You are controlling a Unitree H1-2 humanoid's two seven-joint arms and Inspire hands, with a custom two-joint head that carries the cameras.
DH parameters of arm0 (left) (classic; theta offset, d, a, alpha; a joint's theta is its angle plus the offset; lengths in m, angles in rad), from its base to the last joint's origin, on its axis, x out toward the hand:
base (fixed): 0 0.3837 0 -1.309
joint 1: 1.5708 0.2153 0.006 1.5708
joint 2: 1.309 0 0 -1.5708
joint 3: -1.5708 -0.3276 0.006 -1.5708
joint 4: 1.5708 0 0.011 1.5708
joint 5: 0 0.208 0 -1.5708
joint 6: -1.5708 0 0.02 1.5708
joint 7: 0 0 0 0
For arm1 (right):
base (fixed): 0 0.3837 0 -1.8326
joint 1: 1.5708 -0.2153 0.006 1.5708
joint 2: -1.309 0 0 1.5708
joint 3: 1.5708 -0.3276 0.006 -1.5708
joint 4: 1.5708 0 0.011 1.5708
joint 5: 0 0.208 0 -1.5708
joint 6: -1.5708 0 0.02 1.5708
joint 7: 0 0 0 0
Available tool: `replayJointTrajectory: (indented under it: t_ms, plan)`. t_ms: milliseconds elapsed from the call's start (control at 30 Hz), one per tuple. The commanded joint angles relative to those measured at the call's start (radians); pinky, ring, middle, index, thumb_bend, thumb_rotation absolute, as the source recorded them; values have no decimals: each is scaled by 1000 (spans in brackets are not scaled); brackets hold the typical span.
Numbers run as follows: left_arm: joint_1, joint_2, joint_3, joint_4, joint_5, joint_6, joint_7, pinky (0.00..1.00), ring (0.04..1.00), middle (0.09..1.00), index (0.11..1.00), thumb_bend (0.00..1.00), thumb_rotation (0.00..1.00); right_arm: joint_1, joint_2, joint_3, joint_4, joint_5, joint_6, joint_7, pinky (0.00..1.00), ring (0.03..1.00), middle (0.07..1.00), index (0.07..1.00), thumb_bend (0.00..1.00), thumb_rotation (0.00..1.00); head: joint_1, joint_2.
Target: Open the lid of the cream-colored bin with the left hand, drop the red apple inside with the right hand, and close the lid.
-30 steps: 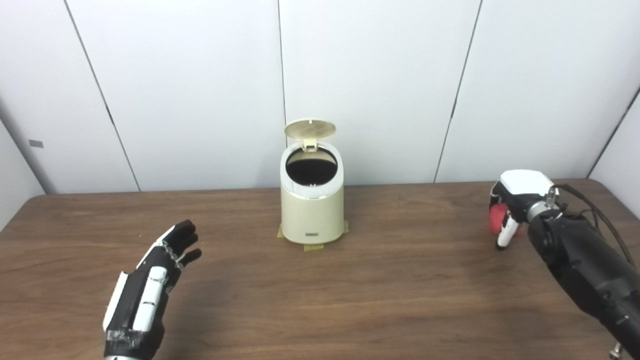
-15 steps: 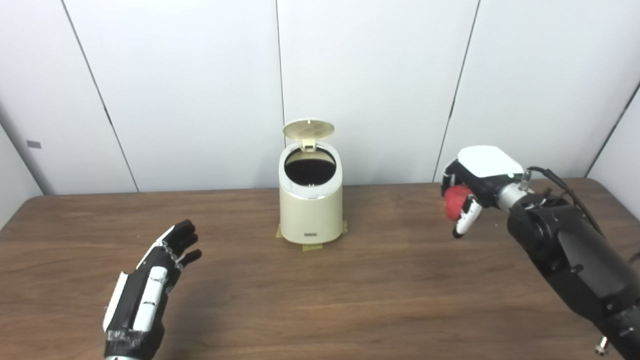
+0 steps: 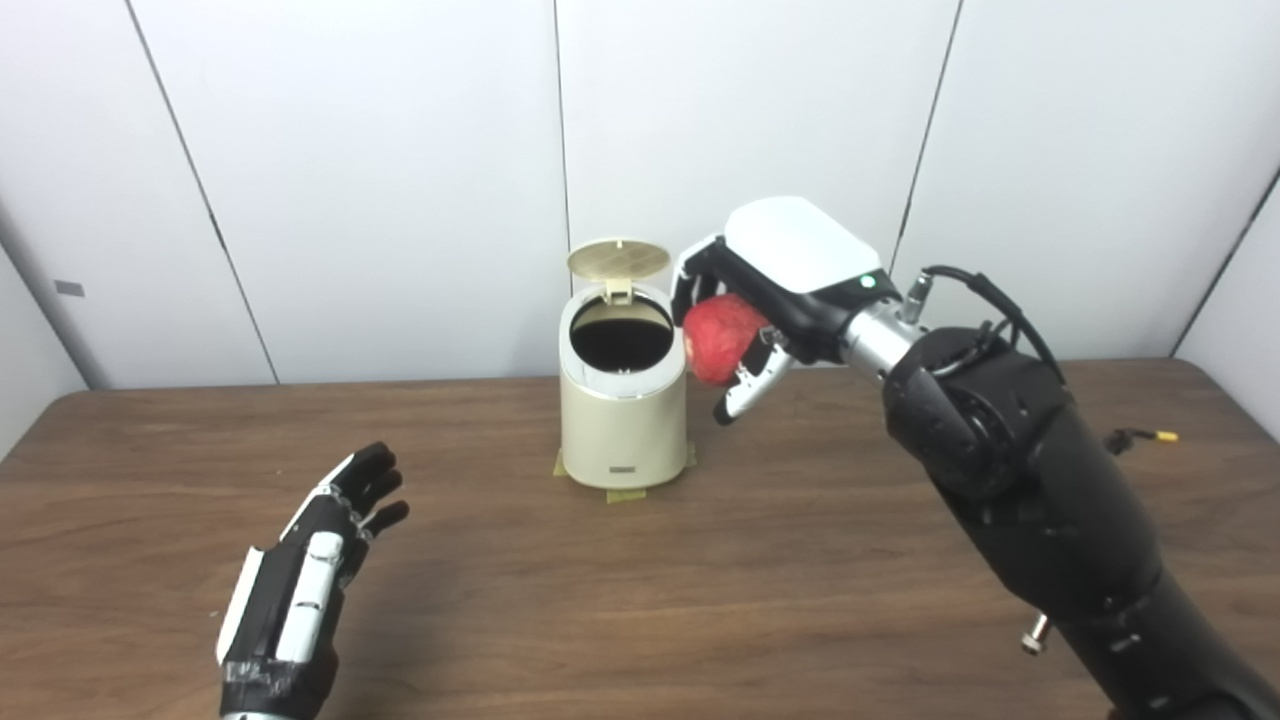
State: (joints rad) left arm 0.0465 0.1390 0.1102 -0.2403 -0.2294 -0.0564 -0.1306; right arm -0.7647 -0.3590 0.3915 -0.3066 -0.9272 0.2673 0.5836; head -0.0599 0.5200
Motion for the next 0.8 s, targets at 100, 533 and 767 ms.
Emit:
replayJointTrajectory:
  t_ms: [100, 533, 767]
  plan:
    - [-23, -3, -9, -27, 18, -24, 6, 846, 900, 898, 858, 518, 781, -81, 63, -9, 55, -7, -23, -32, 309, 406, 515, 474, 517, 0, 9, 4]
    - [-18, -16, -18, -45, 36, -20, 17, 835, 900, 902, 856, 507, 787, -150, 178, 18, 342, -58, -125, -231, 224, 392, 485, 494, 519, 0, 21, 8]
    - [-14, -25, -21, -47, 53, -28, 30, 811, 884, 891, 839, 527, 766, -165, 174, 32, 532, -67, -260, -480, 232, 374, 478, 472, 519, 0, 23, 7]
